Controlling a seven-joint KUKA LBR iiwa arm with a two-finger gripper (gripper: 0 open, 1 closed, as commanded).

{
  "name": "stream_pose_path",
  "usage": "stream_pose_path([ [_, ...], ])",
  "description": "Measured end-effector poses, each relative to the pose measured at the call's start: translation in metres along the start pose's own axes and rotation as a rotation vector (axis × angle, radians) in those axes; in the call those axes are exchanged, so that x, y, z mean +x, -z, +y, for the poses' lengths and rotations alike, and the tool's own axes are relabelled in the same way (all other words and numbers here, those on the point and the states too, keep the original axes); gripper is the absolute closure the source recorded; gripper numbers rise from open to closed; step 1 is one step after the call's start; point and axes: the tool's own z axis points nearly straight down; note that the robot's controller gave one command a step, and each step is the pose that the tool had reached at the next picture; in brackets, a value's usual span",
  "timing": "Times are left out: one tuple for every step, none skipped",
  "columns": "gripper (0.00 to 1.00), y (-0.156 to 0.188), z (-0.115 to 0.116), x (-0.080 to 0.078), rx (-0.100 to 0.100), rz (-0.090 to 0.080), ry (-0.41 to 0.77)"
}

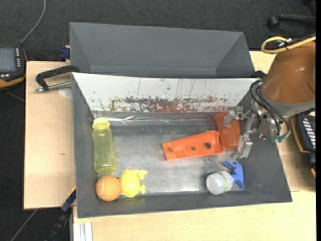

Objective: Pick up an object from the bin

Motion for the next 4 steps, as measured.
stream_pose_path([
  [0.0,-0.049,0.024,0.002,0.001,-0.003,0.052],
  [1.0,-0.093,0.046,0.005,0.0,-0.007,0.166],
  [1.0,-0.093,0.046,0.005,0.0,-0.007,0.166],
  [1.0,-0.013,0.045,-0.005,0.001,-0.013,0.172],
])
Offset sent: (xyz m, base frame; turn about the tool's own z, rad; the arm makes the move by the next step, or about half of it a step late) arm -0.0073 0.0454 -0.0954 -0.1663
